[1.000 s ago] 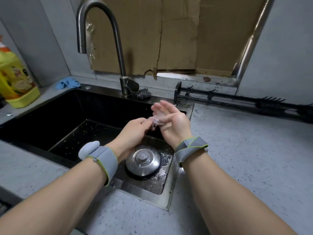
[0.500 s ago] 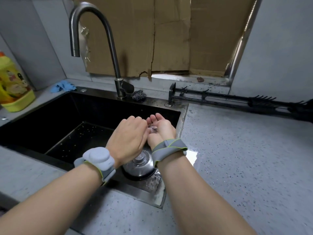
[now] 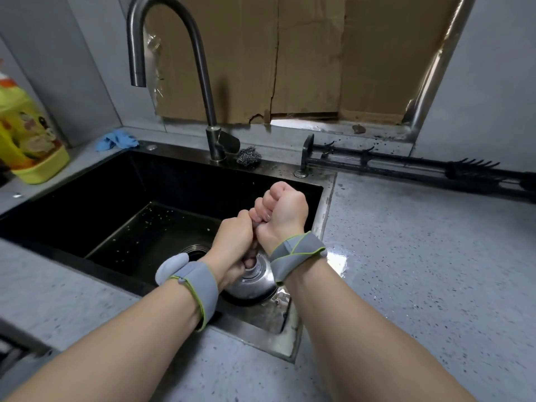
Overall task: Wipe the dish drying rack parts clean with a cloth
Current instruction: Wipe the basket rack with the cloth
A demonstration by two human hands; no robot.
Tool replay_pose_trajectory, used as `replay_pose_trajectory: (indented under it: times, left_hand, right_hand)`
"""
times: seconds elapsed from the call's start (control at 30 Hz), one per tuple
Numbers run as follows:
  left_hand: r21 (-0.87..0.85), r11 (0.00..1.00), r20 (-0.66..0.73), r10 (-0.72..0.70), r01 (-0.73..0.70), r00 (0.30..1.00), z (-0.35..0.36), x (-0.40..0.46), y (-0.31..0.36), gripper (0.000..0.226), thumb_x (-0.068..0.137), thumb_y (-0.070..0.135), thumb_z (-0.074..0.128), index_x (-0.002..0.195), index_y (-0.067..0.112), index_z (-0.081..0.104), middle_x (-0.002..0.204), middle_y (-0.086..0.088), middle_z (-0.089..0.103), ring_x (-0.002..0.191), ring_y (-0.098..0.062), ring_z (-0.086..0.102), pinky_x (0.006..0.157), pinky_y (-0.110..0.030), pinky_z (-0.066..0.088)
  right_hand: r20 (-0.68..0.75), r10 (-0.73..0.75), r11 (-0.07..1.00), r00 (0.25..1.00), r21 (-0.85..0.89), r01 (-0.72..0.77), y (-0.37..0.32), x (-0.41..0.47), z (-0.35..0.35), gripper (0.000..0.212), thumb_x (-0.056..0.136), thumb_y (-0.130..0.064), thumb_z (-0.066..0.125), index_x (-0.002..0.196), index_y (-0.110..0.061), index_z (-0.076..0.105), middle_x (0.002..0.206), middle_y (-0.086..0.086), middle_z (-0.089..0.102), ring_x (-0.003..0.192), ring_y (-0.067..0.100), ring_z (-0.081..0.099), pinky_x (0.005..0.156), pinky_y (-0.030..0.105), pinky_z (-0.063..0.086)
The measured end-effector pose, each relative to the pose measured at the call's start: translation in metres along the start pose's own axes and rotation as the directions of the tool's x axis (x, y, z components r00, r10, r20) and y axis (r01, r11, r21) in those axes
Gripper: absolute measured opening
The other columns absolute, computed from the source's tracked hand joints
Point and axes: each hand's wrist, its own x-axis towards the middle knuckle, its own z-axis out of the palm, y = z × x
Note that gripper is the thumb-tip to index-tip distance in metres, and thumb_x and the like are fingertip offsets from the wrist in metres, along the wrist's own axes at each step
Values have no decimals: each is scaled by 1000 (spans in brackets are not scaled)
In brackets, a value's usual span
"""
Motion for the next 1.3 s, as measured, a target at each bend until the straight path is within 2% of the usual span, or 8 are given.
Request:
replay_pose_trajectory:
  times: [0.33,0.47,0.53,0.63,0.77,0.9,1.13,1.3]
  left_hand:
    - [-107,992,144,-46,62,989,-5,-4,6,40,97,23,37,58,24,30,43,5,25,38,-9,15,41,-13,13]
    - [43,999,43,22,-24,999,-5,1,4,37,98,32,37,68,14,50,59,-7,47,44,-17,38,44,-19,27]
    - [137,989,44,49,-55,998,-2,2,7,46,92,48,38,91,11,65,89,-14,66,74,-27,62,67,-31,47]
    - [203,966,91,143,-159,986,17,-13,20,39,99,44,38,97,15,63,97,-11,65,84,-29,62,74,-33,43]
    - [155,950,276,221,-270,935,68,-45,25,31,102,30,44,89,8,61,72,-10,52,46,-16,42,46,-24,28]
    - [184,916,490,228,-356,841,133,-90,17,16,100,24,49,94,9,54,73,-13,53,52,-20,45,52,-32,35]
    - [252,836,642,232,-487,731,224,-153,6,19,96,27,61,102,9,61,74,-6,64,57,-18,55,54,-27,44]
    - [265,768,743,222,-583,631,283,-190,2,15,95,21,58,100,8,66,81,-6,66,70,-19,64,64,-30,51]
  right_hand:
    - [116,-57,996,992,-62,64,1,3,4,37,67,10,16,50,-17,35,43,-2,19,37,10,15,48,22,12]
    - [-9,-71,976,997,-208,68,3,2,-6,33,81,12,31,69,-10,51,54,5,45,43,15,35,44,19,26]
    - [1,-34,950,999,-310,32,-7,-4,-17,25,90,1,47,73,-13,58,62,6,56,53,17,49,51,22,38]
    - [61,2,910,998,-414,23,-34,-20,-40,13,88,-10,60,100,-10,63,73,3,61,65,17,57,68,30,40]
    - [78,-64,911,995,-402,90,-85,-53,-86,42,89,7,56,125,-13,52,92,8,64,78,21,61,70,34,48]
    - [-25,-224,837,974,-516,180,-145,-94,-139,32,94,3,55,120,-14,56,97,13,65,81,24,62,78,39,57]
    - [-177,-471,732,864,-625,271,-236,-164,-231,25,94,1,52,112,-14,61,91,7,66,57,13,63,56,27,55]
    - [-219,-568,698,793,-639,323,-289,-203,-279,13,94,-6,61,104,-13,64,88,13,63,59,25,55,54,36,50]
